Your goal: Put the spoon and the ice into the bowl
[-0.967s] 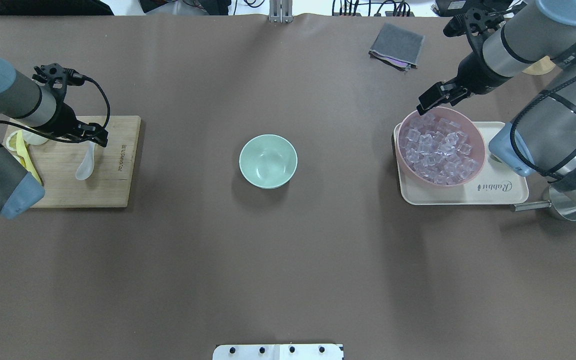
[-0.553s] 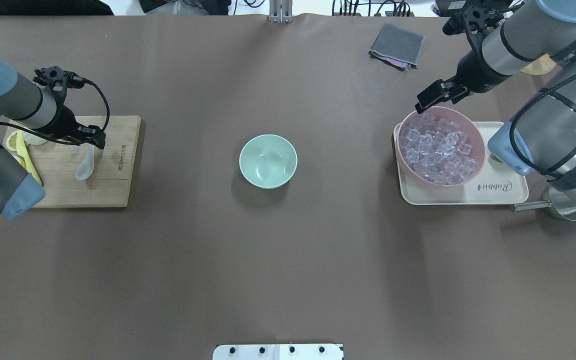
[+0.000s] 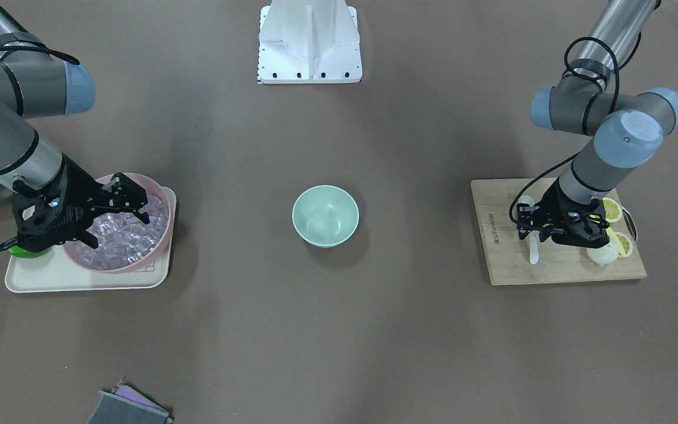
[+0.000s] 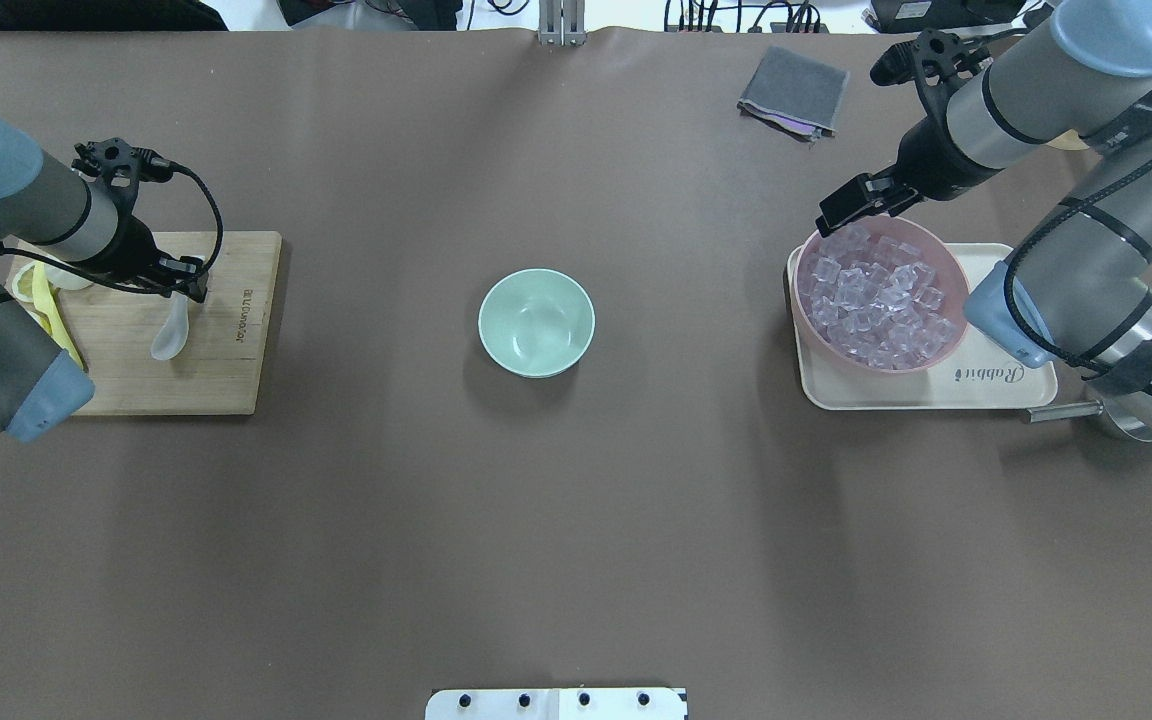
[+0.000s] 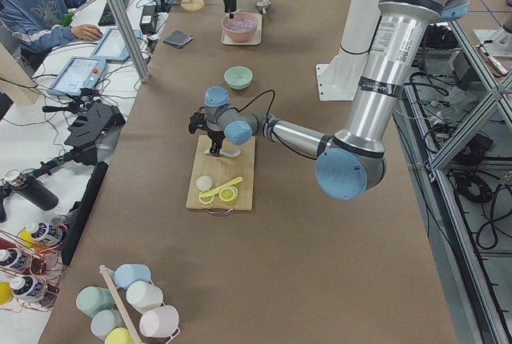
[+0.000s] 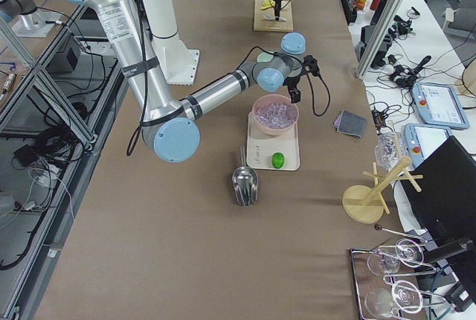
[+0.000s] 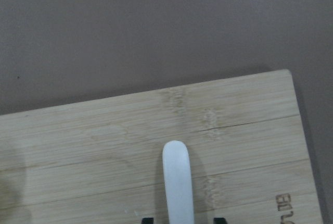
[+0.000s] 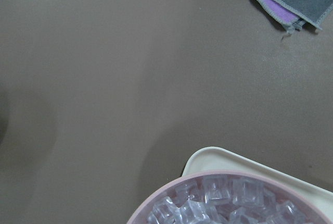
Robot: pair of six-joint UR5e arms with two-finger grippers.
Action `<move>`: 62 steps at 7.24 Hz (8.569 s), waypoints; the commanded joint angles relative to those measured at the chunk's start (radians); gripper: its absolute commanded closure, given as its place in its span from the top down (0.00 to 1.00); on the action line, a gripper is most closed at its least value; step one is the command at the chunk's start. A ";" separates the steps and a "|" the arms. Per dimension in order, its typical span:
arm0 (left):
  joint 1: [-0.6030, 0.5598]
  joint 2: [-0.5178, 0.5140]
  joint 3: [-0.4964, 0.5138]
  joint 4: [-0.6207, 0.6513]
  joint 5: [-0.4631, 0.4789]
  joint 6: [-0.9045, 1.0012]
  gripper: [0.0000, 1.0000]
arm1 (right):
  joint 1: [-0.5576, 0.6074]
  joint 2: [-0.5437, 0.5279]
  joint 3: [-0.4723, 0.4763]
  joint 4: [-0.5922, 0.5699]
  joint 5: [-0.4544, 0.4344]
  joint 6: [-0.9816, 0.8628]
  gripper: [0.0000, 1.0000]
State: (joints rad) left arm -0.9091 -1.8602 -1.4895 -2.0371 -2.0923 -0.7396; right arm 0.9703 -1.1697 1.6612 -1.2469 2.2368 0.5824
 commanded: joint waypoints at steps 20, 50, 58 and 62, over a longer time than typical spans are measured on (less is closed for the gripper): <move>0.286 -0.528 0.090 0.014 0.241 -0.403 0.00 | -0.019 -0.123 -0.023 0.004 -0.010 -0.012 0.84; -0.117 0.006 -0.305 -0.006 -0.127 -0.034 0.98 | -0.432 0.329 -0.132 0.132 -0.419 0.726 1.00; -0.270 0.225 -0.267 0.033 -0.086 0.233 0.98 | 0.322 -0.198 0.001 -0.179 0.000 -0.336 1.00; -0.324 0.225 -0.320 0.273 -0.195 0.284 0.98 | 0.525 -0.237 -0.189 -0.186 0.078 -0.727 1.00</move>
State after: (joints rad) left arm -1.2299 -1.6341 -1.7946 -1.8097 -2.2800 -0.4579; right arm 1.4720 -1.3967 1.4911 -1.4309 2.3175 -0.0981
